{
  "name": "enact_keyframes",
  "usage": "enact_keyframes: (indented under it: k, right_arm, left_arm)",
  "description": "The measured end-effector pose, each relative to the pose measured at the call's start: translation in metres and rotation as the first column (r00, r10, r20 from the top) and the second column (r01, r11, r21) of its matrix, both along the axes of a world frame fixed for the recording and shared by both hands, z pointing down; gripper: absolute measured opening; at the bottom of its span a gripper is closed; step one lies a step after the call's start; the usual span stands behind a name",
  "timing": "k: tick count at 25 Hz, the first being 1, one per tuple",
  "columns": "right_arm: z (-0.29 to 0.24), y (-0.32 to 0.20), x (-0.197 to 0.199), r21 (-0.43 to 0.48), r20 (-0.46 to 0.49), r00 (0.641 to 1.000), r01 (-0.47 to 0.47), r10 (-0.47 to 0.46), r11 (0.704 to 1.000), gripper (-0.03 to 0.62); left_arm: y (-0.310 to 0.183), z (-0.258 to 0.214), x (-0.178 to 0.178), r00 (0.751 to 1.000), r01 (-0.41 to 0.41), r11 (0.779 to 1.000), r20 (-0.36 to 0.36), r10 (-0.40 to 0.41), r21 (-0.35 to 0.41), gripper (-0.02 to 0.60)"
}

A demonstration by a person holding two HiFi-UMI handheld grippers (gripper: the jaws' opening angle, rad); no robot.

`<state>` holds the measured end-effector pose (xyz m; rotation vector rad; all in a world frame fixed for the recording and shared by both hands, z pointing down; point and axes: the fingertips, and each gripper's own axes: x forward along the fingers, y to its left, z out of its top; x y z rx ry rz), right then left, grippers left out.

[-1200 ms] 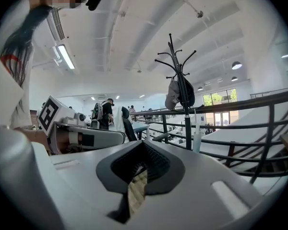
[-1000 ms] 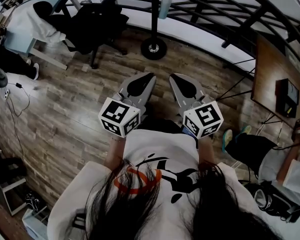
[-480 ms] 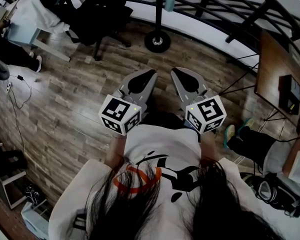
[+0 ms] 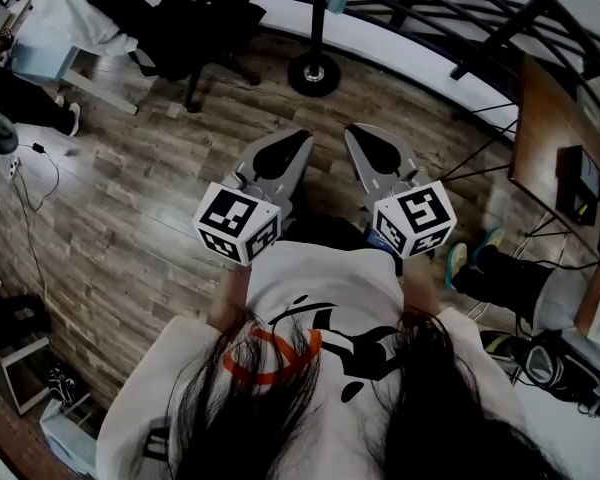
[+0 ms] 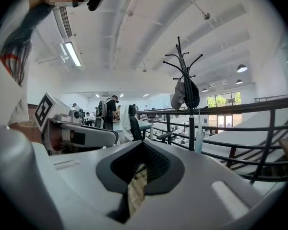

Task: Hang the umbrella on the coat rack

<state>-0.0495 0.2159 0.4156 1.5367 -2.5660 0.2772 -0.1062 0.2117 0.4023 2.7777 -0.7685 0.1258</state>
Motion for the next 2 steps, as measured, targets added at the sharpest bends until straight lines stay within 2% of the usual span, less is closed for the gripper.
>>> enact_keyframes:
  k: [2]
  right_arm:
    - [-0.0007,-0.0018,0.0003,0.001,0.000,1.000,-0.004,0.004,1.000,0.009]
  left_arm:
    - [-0.0022,-0.0007,-0.0022,1.000,0.004,1.000,-0.001,-0.004,0.001,0.009]
